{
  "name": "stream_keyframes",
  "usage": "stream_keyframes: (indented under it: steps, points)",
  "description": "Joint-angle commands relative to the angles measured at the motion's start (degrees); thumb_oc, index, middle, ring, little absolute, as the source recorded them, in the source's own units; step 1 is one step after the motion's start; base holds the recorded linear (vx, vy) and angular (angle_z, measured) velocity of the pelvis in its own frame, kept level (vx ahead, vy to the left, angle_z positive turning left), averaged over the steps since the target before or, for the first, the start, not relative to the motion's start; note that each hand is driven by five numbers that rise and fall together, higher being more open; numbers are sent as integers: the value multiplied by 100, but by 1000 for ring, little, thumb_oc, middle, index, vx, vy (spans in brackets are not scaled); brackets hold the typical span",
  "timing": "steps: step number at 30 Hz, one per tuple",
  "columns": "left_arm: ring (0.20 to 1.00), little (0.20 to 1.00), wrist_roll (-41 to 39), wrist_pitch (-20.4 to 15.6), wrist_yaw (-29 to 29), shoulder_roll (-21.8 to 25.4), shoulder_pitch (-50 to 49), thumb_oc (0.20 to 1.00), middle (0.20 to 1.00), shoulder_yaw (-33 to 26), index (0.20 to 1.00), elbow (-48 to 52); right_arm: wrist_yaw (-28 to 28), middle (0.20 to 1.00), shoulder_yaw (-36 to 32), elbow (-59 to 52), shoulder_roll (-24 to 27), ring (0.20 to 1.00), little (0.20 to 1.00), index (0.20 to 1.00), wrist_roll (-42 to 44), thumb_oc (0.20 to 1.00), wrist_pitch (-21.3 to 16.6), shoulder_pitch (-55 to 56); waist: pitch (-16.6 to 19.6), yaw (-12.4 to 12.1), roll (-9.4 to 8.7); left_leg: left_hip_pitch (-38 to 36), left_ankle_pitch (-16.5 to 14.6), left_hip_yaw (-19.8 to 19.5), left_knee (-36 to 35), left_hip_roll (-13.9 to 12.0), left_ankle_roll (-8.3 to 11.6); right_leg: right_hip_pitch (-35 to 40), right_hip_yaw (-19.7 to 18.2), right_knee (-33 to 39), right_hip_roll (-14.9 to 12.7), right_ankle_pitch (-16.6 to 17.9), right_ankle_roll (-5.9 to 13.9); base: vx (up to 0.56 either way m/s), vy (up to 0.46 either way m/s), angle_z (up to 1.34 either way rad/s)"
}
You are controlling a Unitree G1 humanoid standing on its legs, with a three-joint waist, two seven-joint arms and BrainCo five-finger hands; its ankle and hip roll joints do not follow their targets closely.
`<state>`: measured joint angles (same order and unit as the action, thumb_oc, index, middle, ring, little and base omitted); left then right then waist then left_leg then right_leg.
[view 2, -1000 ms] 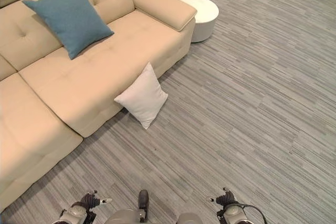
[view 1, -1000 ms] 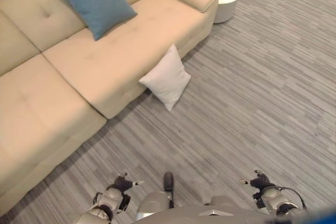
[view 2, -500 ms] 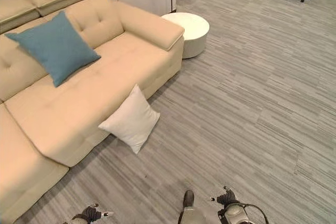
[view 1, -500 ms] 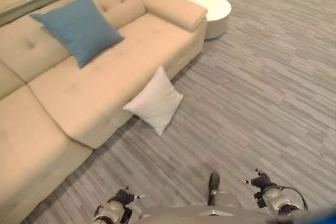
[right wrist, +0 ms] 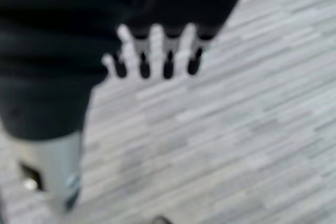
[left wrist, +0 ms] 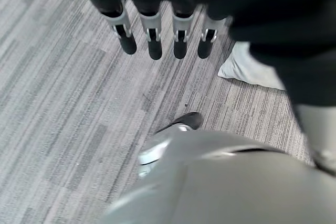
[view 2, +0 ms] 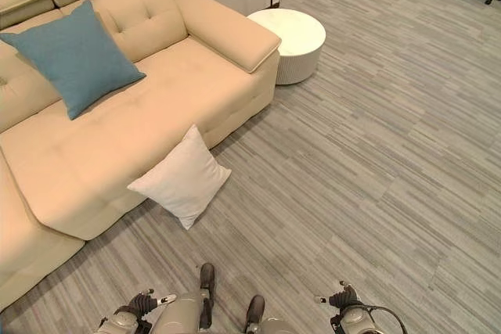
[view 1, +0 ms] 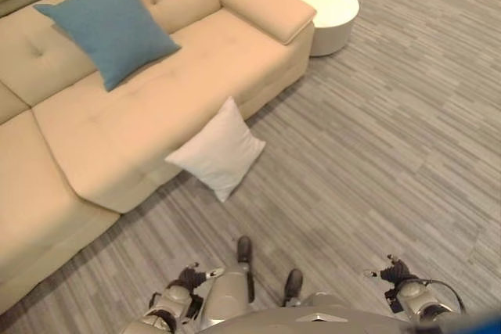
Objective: Pick up all the scattered cushions and arrange them neatly on the sofa.
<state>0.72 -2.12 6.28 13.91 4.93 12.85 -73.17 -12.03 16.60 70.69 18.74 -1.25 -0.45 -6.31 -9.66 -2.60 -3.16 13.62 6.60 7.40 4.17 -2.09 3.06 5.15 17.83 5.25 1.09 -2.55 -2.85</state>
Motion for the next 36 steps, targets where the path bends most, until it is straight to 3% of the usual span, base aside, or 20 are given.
stream_keyframes:
  steps: [1,4,5,7,9,11,13,14,17,20,21,23,25,26,28,31,36]
  points:
    - [1000,1000,30,17,5,154,44,1000,1000,16,1000,-33,-75,1000,-45,-129,135,1000,1000,1000,78,1000,-43,-102,16,-118,-105,-462,-709,-115,184,232,-136,-128,-711,-843,-478,-393,814,231,106,-14]
    - [1000,1000,19,23,3,241,80,1000,1000,-13,1000,30,-7,1000,-61,-219,90,1000,1000,1000,54,1000,-33,-137,-39,-144,-77,-809,-978,-125,189,366,-390,-550,-781,-2175,-734,-219,1080,189,148,-6]
    - [1000,1000,19,23,3,240,81,1000,1000,-13,1000,30,-7,1000,-62,-218,91,1000,1000,1000,54,1000,-33,-138,-24,-145,-73,-790,-969,-125,186,360,-388,-567,-782,-2165,-727,-206,1077,134,126,21]
    - [1000,1000,-20,4,38,292,141,1000,1000,10,1000,113,-2,1000,-66,-310,80,1000,1000,1000,62,1000,-41,-198,-119,-56,90,-1068,-1121,-205,176,389,-530,-1141,-856,-3185,-848,175,1124,247,118,39]
    - [1000,1000,-25,-14,35,290,141,1000,1000,32,1000,144,8,1000,-53,-336,93,1000,1000,1000,46,1000,-42,-237,-109,38,148,-1306,-1163,-385,53,463,-515,-1312,-985,-2654,-695,23,1020,355,-34,40]
    - [1000,1000,-24,-42,45,268,161,1000,1000,43,1000,88,-11,1000,-24,-348,114,1000,1000,1000,14,1000,-22,-271,-122,162,149,-1455,-1226,-580,6,522,-474,-1559,-1277,-1868,-585,112,1011,313,-129,57]
    - [1000,1000,-19,-49,42,260,160,1000,1000,39,1000,77,-7,1000,-25,-350,122,1000,1000,1000,10,1000,-18,-266,-147,199,153,-1519,-1257,-647,8,531,-459,-1575,-1423,-1716,-538,167,1038,177,-104,50]
    - [1000,1000,2,-75,33,256,150,1000,1000,45,1000,40,9,1000,0,-350,137,1000,1000,1000,-18,1000,-12,-228,-165,288,121,-1628,-1309,-827,-15,562,-415,-1661,-1838,-1487,-399,267,1060,253,-212,65]
    - [1000,1000,32,-88,29,223,103,1000,1000,36,1000,-10,37,1000,4,-255,142,1000,1000,1000,-32,1000,-17,-147,-62,274,59,-1670,-1418,-975,65,597,-355,-1389,-1837,-1190,-420,298,995,221,-208,73]
    - [1000,1000,-4,-91,1,175,40,1000,1000,7,1000,-17,50,1000,-17,-208,181,1000,1000,1000,0,1000,-57,-117,-6,252,32,-1601,-1425,-1103,224,530,-203,-1179,-1778,-1020,-355,241,892,104,-193,41]
    - [1000,1000,-24,-75,12,163,69,1000,1000,34,1000,-12,46,1000,-32,-208,215,1000,1000,1000,57,1000,-89,-123,-26,241,-15,-1430,-1345,-1108,511,491,-73,-1017,-1657,-915,-353,190,820,37,-174,32]
    - [1000,1000,-100,-69,31,152,129,1000,1000,53,1000,35,33,1000,-42,-186,252,1000,1000,1000,108,1000,-101,-121,-86,235,-73,-1111,-1223,-956,969,415,12,-883,-1464,-842,-428,126,732,21,-175,57]
    - [1000,1000,-122,-62,40,133,175,1000,1000,85,1000,49,39,1000,-75,-157,275,1000,1000,1000,157,1000,-87,-87,-115,268,-124,-920,-1235,-461,1101,237,-14,-717,-1235,-736,-498,29,679,16,-118,111]
    - [1000,1000,-76,-50,26,134,191,1000,1000,145,1000,67,33,1000,-117,-113,283,1000,1000,1000,212,1000,-68,-10,-90,298,-135,-805,-1225,27,881,103,-102,-592,-957,-622,-508,-38,674,66,-88,90]
    - [1000,1000,-57,-38,18,141,197,1000,1000,158,1000,79,22,1000,-129,-90,285,1000,1000,1000,219,1000,-61,0,-64,303,-136,-756,-1189,148,774,112,-127,-558,-899,-591,-497,-41,679,69,-33,98]
    - [1000,1000,-17,-28,-1,173,206,1000,1000,176,1000,111,18,1000,-176,-37,273,1000,1000,1000,260,1000,-26,64,-24,359,-104,-681,-1021,670,501,77,-165,-501,-691,-617,-463,-118,681,91,15,57]
    - [1000,1000,9,12,-12,249,103,1000,1000,61,1000,52,50,1000,-164,-10,163,1000,1000,1000,202,1000,7,96,59,336,-122,-921,-978,646,86,146,-245,-419,-560,-893,-454,-273,764,141,82,15]
